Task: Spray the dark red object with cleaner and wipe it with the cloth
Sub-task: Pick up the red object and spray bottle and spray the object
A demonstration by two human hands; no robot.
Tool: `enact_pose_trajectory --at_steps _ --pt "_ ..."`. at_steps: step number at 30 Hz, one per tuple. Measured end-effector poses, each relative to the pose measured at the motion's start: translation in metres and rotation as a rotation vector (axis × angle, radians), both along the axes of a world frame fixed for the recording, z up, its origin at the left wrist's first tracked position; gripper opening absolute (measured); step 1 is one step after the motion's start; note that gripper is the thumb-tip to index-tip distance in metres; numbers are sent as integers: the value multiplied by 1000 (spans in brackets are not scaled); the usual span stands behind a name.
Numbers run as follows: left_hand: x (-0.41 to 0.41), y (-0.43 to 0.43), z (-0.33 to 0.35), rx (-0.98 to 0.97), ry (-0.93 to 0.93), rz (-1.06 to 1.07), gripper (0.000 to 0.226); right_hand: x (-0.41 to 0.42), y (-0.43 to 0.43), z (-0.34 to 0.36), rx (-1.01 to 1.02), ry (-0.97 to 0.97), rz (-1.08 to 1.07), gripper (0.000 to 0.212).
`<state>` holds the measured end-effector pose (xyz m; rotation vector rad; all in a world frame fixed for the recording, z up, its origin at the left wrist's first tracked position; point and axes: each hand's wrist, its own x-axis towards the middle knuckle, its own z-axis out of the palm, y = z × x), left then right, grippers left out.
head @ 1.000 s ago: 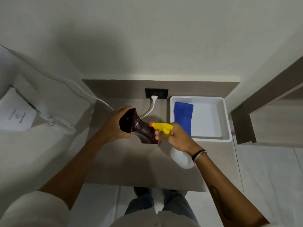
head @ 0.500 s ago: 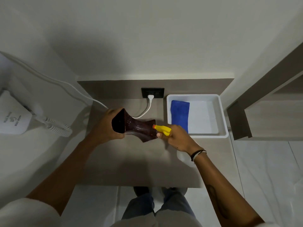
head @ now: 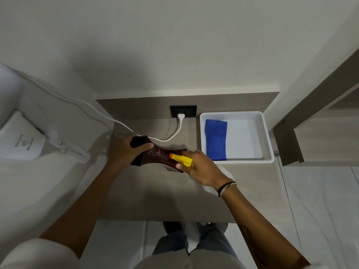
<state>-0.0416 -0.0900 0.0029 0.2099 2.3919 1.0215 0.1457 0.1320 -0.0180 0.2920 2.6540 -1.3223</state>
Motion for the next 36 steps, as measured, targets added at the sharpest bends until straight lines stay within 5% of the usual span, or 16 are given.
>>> enact_pose_trajectory --at_steps 9,21,24,30,36 --pt "0 -10 -2 -4 75 -211 117 12 14 -8 199 -153 -103 47" --pt "-2 -14 9 -62 134 -323 117 16 21 -11 140 -258 -172 43" --pt "-1 -13 14 -105 170 -311 106 16 19 -9 72 -249 -153 44" --pt "1 -2 17 -94 48 -123 36 11 -7 5 25 -33 8 44" --pt "2 8 12 -156 -3 34 37 -6 -37 14 109 100 14 44"
